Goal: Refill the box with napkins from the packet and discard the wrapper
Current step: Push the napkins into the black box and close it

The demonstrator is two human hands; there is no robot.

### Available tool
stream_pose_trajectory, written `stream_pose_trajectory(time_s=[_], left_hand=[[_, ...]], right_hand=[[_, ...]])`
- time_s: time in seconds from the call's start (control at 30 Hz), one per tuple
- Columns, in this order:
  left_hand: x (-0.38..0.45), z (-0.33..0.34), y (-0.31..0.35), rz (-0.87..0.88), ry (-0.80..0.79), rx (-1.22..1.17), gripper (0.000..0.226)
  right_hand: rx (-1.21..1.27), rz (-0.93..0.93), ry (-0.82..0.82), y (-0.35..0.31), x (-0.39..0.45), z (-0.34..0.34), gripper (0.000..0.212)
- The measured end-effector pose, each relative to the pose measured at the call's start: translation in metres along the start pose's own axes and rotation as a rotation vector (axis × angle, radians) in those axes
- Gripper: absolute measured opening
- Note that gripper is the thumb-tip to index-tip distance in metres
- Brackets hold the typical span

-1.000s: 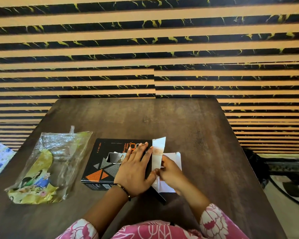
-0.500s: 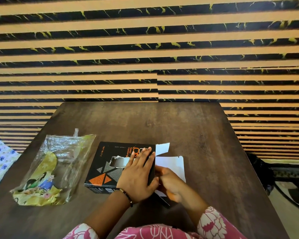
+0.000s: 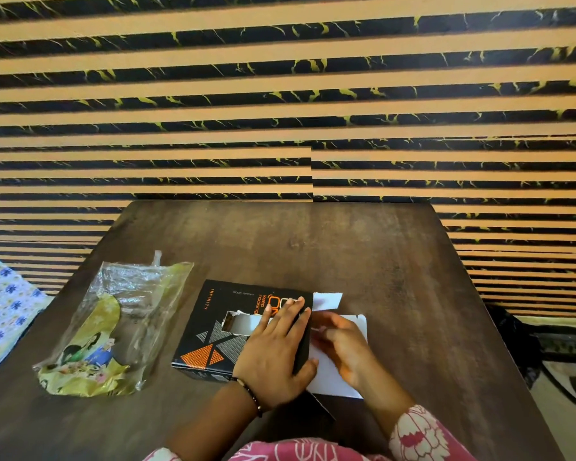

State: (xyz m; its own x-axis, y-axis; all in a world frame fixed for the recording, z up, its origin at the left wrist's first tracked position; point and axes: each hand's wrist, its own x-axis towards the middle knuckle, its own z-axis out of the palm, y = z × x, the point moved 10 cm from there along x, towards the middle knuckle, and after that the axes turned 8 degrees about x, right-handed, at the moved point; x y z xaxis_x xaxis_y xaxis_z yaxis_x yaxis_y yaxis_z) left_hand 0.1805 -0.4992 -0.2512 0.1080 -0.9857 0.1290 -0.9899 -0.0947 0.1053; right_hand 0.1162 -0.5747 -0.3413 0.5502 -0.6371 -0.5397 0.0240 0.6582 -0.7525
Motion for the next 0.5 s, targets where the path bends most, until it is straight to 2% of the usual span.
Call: stream_pose_trajectory(time_s=[0.07, 0.13, 0.23, 0.3, 0.37, 0.43, 0.5], left_hand=[[0.001, 0.0, 0.0, 0.009, -0.003, -0.002, 0.073], [0.002, -0.001, 0.0, 0.013, -0.016, -0.091, 0.07], [0.003, -0.019, -0.023, -0.107, 0.067, -0.41, 0.063], [-0.003, -0.035, -0.06, -0.275, 0.207, -0.316, 0.059], [-0.017, -0.04, -0.1, -0.477, 0.237, -0.139, 0.057], [-0.029, -0.028, -0.128, -0.644, 0.122, -0.087, 0.055], [-0.035, -0.018, -0.136, -0.681, 0.049, -0.088, 0.057]], right_hand=[[-0.078, -0.126, 0.141, -0.021, -0.005, -0.017, 0.03], [-0.287, -0.284, 0.148, -0.042, -0.015, -0.018, 0.028], [-0.725, -0.587, -0.002, -0.052, -0.038, 0.008, 0.021], [-1.092, -0.86, -0.081, -0.045, -0.057, 0.027, 0.026], [-1.474, -1.126, -0.243, -0.025, -0.073, 0.046, 0.034], [-1.807, -1.171, -0.353, 0.001, -0.07, 0.05, 0.047], [-1.983, -1.149, -0.463, 0.013, -0.059, 0.049, 0.069]])
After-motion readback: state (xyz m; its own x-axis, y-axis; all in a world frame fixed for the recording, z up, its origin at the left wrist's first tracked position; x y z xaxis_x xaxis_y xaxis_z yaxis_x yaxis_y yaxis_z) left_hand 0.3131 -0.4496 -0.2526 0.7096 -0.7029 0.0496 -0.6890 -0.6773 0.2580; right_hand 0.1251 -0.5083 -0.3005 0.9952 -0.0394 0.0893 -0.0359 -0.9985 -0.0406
